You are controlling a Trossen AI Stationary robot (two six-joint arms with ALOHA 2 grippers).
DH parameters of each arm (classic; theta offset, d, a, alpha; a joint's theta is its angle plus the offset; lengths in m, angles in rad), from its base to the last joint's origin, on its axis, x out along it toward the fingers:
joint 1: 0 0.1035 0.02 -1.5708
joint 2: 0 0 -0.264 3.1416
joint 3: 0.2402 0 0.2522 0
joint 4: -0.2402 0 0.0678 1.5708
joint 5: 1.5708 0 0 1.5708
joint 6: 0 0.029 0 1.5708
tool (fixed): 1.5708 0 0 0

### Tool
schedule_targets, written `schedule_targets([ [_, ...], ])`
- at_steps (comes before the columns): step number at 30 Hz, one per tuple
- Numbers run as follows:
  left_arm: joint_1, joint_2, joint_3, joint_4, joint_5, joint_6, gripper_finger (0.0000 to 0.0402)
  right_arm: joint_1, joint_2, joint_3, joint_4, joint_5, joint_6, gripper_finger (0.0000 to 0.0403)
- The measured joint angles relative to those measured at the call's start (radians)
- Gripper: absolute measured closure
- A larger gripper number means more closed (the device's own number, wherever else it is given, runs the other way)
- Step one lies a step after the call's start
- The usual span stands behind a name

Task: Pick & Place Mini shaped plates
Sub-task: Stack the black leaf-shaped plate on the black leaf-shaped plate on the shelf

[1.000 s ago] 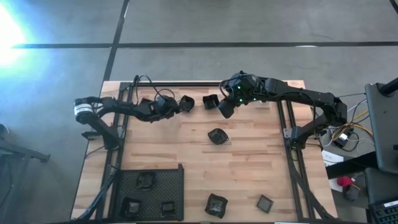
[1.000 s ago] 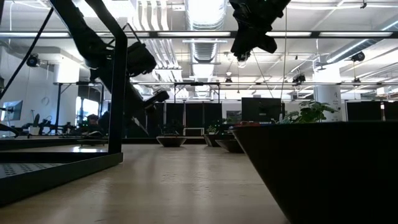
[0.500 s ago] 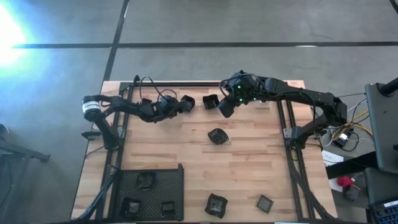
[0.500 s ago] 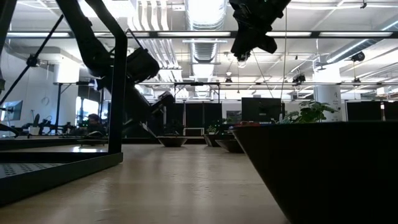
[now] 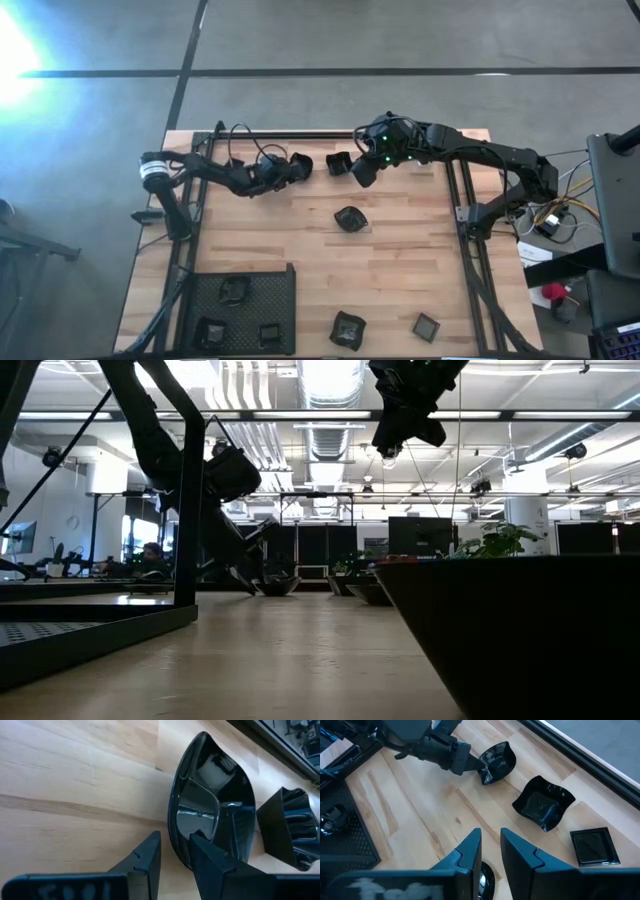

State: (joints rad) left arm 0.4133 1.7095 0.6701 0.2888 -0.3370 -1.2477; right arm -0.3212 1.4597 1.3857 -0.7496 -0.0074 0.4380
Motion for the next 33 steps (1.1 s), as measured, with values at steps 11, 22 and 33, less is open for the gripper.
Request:
schedule_targets([
  [11,0.012,0.001,-0.003,0.001,0.005,0.038,0.0389,-0.002,0.0,0.0,0.0,0.0,-0.004,0.0335],
  [22,0.021,-0.076,-0.001,-0.079,0.031,0.184,0.0401,-0.002,0.0,0.0,0.0,0.003,-0.008,0.0335],
  [33,0.022,-0.249,-0.003,-0.306,0.032,0.316,0.0401,-0.003,0.0,0.0,0.001,0.002,-0.038,0.0335],
])
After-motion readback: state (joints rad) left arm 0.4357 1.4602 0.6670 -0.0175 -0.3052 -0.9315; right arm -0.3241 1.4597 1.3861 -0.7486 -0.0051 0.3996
